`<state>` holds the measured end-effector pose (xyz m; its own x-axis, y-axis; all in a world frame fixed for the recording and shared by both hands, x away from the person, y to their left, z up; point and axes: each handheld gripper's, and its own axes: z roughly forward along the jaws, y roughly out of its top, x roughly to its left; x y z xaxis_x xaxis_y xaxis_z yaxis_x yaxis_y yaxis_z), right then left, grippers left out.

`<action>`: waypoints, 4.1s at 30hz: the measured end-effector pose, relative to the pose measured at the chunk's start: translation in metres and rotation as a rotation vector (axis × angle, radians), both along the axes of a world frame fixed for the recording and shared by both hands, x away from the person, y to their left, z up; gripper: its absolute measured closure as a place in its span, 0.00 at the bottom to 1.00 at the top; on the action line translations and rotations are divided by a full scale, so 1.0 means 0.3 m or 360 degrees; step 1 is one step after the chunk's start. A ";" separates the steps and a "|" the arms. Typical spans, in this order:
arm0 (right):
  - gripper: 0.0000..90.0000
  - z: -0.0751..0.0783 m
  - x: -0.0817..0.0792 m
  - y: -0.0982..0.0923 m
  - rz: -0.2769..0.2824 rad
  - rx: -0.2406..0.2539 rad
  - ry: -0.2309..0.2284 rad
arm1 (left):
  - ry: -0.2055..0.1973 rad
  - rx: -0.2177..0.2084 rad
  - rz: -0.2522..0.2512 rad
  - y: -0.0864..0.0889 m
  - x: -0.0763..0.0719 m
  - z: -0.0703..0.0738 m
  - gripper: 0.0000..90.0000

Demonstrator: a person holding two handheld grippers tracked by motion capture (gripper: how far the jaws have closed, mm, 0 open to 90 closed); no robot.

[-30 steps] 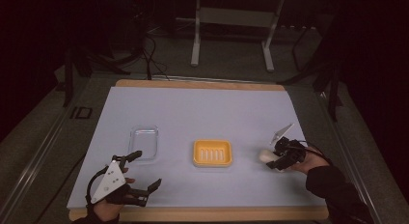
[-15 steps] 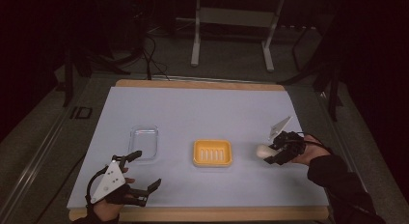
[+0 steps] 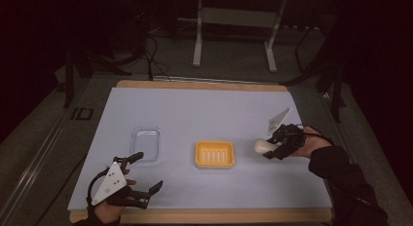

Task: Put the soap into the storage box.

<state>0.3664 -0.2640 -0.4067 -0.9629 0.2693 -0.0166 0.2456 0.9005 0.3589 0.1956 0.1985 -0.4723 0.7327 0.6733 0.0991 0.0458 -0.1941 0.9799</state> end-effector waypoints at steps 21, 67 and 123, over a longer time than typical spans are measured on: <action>0.55 0.132 0.006 0.178 0.0334 -0.0017 -0.0047 | 0.0002 -0.0001 -0.0010 0.001 0.000 0.001 0.01; 0.55 -0.082 0.054 0.468 0.0597 0.0252 -0.0017 | 0.0009 0.0008 -0.0027 -0.001 0.002 -0.001 0.01; 0.18 -0.042 0.102 0.388 -0.0019 0.0287 -0.0043 | 0.0012 0.0010 -0.0022 -0.003 0.002 -0.002 0.01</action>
<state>0.3972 -0.1474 -0.4192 -0.9594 0.2819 0.0074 0.2443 0.8180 0.5208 0.1961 0.1975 -0.4729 0.7426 0.6626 0.0976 0.0507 -0.2009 0.9783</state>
